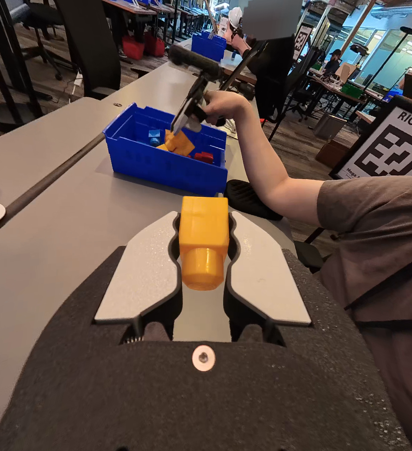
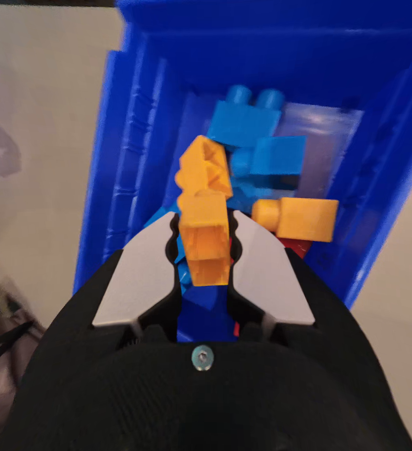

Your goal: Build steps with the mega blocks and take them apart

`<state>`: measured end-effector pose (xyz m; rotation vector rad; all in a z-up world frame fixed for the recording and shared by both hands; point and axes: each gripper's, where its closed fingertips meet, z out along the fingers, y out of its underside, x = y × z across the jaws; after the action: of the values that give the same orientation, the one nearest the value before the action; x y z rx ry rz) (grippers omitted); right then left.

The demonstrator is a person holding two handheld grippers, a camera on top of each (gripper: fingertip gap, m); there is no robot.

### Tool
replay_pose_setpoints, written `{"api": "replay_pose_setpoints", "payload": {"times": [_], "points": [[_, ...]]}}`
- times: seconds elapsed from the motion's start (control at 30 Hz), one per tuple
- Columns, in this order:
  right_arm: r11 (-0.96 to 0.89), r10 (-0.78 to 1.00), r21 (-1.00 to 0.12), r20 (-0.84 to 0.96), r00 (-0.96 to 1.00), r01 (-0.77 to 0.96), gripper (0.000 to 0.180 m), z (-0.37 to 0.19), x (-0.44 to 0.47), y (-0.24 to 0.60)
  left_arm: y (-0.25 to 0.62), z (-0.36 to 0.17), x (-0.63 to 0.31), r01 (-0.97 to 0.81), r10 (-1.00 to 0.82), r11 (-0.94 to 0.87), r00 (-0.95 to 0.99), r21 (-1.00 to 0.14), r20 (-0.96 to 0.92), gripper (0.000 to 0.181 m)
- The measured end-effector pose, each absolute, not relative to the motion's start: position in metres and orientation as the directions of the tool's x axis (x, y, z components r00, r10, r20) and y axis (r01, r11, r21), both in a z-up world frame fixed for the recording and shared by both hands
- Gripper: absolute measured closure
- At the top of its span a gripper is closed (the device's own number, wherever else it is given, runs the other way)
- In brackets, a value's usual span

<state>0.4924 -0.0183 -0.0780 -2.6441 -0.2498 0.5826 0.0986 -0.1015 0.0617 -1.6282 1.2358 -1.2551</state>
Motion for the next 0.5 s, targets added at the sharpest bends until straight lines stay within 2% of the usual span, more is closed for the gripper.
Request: {"api": "replay_pose_setpoints", "payload": {"times": [0.07,0.13,0.17,0.23,0.3,0.37,0.43,0.5], "points": [[-0.855,0.289,-0.51,-0.314,0.905,0.096,0.13,-0.061,0.488,-0.01,-0.102,0.062,0.101,-0.246,-0.959,-0.284,0.061,-0.927,0.278,0.144],[-0.736,0.387,-0.657,-0.208,0.898,0.165,0.124,-0.024,0.47,0.001,-0.103,0.063,0.104,-0.236,-0.952,-0.307,0.051,-0.922,0.303,0.144],[-0.634,0.447,-0.737,-0.101,0.889,0.235,0.123,0.0,0.457,0.006,-0.104,0.063,0.105,-0.229,-0.944,-0.327,0.042,-0.917,0.327,0.144],[-0.311,0.608,-0.848,0.17,0.776,0.429,0.121,0.048,0.405,0.002,-0.107,0.064,0.108,-0.219,-0.924,-0.375,0.016,-0.901,0.381,0.144],[0.099,0.674,-0.822,0.47,0.57,0.56,0.116,0.083,0.336,-0.02,-0.109,0.064,0.111,-0.213,-0.903,-0.418,-0.004,-0.883,0.429,0.144],[0.448,0.602,-0.704,0.693,0.397,0.551,0.116,0.1,0.268,-0.051,-0.111,0.062,0.113,-0.223,-0.878,-0.463,-0.014,-0.858,0.478,0.144],[0.627,0.577,-0.63,0.771,0.27,0.458,0.117,0.096,0.206,-0.085,-0.115,0.058,0.116,-0.242,-0.866,-0.479,-0.028,-0.844,0.5,0.144],[0.672,0.611,-0.61,0.777,0.151,0.421,0.116,0.074,0.16,-0.109,-0.117,0.053,0.121,-0.262,-0.865,-0.477,-0.031,-0.839,0.501,0.144]]}}
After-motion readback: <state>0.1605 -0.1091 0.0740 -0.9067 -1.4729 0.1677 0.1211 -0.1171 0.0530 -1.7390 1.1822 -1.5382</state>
